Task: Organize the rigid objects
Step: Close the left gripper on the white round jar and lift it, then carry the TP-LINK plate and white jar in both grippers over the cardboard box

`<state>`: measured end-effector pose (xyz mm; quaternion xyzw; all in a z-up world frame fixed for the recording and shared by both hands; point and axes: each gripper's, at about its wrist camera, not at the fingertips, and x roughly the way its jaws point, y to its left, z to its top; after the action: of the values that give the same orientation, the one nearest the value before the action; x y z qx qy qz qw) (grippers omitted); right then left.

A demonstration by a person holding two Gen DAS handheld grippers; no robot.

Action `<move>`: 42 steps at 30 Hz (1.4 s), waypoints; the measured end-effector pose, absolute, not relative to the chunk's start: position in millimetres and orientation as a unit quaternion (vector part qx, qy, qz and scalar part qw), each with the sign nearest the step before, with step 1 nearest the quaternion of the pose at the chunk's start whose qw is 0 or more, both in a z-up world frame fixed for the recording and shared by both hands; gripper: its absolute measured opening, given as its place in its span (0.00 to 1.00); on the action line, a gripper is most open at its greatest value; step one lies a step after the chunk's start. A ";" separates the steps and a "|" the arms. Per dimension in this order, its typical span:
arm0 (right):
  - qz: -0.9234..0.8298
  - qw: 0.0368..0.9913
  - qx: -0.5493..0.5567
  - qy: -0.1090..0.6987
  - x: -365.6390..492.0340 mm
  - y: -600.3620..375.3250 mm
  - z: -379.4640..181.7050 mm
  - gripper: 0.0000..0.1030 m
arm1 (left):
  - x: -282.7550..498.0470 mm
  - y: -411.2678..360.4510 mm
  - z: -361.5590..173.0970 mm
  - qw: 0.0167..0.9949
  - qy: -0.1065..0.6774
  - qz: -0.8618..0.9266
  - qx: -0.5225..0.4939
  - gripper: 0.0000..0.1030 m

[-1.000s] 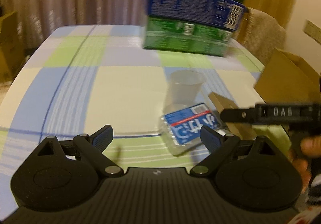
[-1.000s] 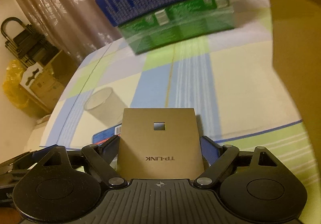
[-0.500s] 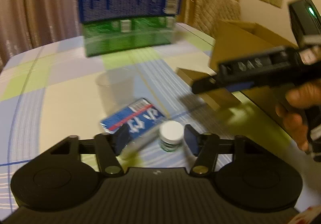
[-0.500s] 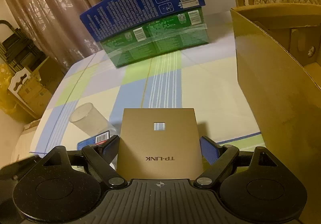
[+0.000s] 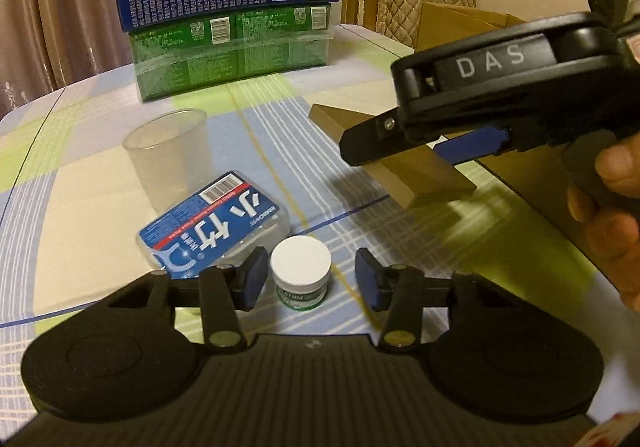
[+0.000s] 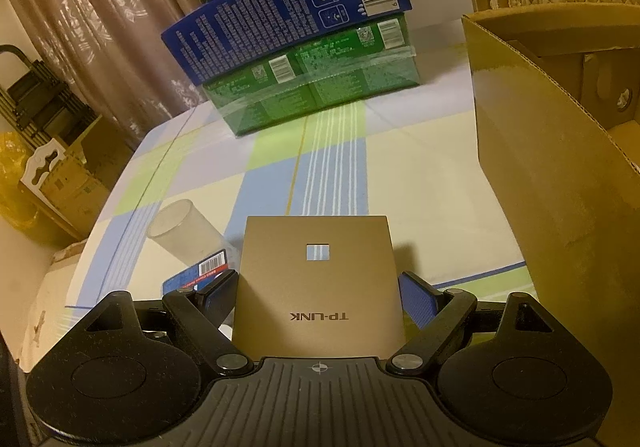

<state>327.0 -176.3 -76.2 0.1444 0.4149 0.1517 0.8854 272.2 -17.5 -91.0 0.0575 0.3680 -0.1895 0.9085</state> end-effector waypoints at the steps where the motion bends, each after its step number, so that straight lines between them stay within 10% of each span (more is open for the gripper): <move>1: 0.152 0.885 0.144 0.415 326.8 -176.1 -75.9 0.80 | 273.1 -18.9 -91.4 0.909 0.369 -0.186 0.057 0.36; 4: 0.152 0.885 0.144 0.415 327.1 -176.3 -75.6 0.80 | 272.8 -19.4 -90.8 0.911 0.372 -0.171 0.052 0.25; 42: 0.148 0.928 0.091 0.331 166.7 -204.2 23.6 0.80 | 146.3 -9.2 18.5 0.931 0.354 -0.094 -0.013 0.25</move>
<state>166.7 -204.2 23.6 0.0907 0.3307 0.1482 0.9276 146.3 -9.2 18.5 -0.0127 0.3537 -0.0937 0.9306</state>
